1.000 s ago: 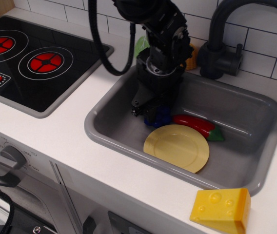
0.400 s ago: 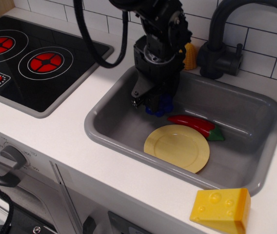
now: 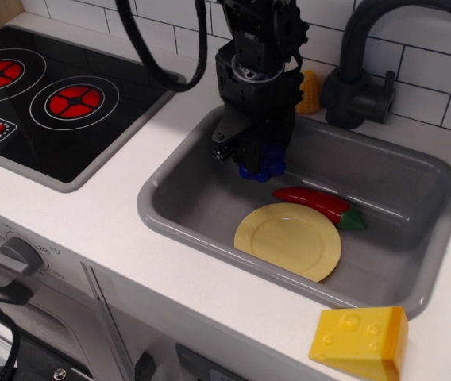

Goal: Put blueberries on plate sink

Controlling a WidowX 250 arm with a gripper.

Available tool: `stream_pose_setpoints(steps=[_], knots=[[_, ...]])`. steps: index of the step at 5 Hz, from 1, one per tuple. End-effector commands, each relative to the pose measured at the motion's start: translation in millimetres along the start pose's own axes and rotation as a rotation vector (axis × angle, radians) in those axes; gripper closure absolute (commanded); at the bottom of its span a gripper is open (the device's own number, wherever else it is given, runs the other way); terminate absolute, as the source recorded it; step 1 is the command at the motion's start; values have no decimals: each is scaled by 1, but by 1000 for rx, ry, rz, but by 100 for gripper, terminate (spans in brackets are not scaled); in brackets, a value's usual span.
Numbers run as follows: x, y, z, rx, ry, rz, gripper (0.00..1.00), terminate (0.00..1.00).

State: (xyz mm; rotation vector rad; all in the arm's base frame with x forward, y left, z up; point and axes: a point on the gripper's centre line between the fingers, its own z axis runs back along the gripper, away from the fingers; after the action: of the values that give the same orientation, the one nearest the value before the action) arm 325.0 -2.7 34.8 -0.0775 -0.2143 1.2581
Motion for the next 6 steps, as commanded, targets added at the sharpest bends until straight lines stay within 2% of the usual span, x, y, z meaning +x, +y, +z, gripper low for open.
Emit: stream_pose_setpoints(steps=[1, 2, 3, 4, 5, 6], knots=[[-32, 12, 21, -67, 31, -126, 100, 0], [-44, 19, 16, -55, 31, -166, 100, 0], [-44, 24, 7, -33, 3, -173, 100, 0], [-43, 23, 2, -1, -5, -181, 0, 0], [-44, 22, 8, -8, 12, -217, 0, 0], [-41, 18, 26, -44, 30, -240, 0, 0]])
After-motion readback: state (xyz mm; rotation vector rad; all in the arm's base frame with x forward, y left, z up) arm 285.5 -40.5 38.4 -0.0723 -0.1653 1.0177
